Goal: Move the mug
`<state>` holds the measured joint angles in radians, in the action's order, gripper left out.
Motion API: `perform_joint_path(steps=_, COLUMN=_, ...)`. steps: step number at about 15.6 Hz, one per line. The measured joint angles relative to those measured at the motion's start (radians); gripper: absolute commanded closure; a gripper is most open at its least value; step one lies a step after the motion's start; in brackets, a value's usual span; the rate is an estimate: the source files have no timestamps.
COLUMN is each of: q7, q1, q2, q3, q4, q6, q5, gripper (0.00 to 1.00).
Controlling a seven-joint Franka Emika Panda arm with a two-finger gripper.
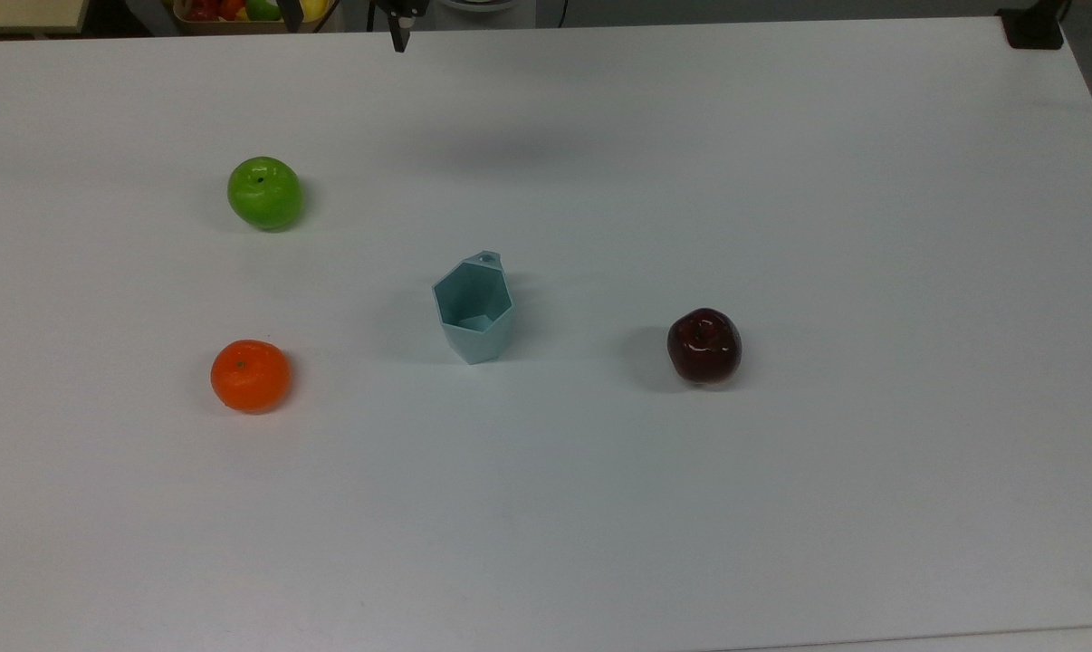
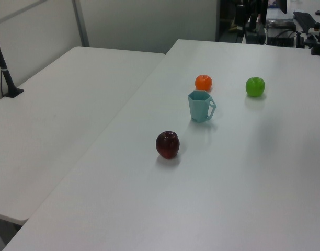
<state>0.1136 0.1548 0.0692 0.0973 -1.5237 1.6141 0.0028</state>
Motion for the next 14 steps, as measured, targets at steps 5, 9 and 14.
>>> perform_joint_path(steps=5, q7=0.0, q1=0.015, q2=-0.004, q3=-0.001, q4=0.008, q6=0.0, q5=0.0, gripper=0.0)
perform_joint_path(steps=9, q7=0.0, q1=0.026, q2=-0.005, q3=-0.001, q4=0.011, q6=0.0, q5=0.002, gripper=0.0)
perform_joint_path(steps=14, q7=0.0, q1=0.026, q2=-0.005, q3=-0.001, q4=0.011, q6=0.0, q5=0.041, gripper=0.0)
